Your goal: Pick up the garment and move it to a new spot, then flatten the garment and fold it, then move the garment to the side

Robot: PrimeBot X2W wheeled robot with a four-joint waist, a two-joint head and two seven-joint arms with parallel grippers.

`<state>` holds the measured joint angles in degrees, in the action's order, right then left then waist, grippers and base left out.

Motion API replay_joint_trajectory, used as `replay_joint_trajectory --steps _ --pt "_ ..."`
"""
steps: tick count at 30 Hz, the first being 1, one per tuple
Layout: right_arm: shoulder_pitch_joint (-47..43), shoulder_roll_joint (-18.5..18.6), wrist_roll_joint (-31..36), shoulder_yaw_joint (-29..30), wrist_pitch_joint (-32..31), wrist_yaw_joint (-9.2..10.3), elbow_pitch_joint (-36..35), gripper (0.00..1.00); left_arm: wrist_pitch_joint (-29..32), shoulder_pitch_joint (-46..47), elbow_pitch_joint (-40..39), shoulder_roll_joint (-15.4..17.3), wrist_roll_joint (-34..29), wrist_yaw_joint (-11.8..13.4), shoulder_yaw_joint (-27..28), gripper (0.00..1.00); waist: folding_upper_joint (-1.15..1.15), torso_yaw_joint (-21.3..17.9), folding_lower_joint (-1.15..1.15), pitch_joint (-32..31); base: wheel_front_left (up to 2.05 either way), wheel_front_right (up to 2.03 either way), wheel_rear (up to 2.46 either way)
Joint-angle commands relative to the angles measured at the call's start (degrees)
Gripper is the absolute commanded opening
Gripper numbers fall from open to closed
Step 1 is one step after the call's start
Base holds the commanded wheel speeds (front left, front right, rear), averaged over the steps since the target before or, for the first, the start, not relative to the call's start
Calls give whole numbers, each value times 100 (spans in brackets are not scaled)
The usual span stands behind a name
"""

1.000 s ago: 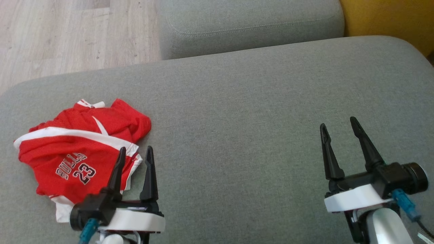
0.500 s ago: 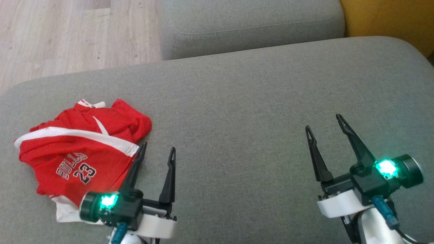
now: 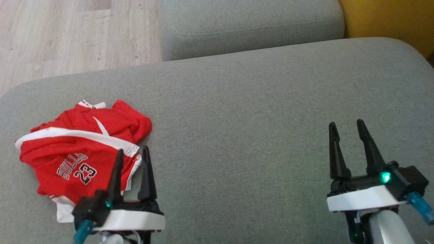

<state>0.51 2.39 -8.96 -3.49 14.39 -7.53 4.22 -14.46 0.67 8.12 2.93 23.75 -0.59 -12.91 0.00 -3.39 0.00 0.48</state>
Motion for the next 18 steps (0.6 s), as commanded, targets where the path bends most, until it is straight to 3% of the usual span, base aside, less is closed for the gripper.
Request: replay_joint_trajectory --steps 1,18 --pt "111 49 -98 -138 61 4 -97 100 -54 96 -64 -3 18 -40 125 100 0 3 0 -7 0 0 0" --pt "122 49 -29 -268 61 4 109 100 -54 143 158 -5 147 -40 51 100 0 119 0 -65 0 0 0"
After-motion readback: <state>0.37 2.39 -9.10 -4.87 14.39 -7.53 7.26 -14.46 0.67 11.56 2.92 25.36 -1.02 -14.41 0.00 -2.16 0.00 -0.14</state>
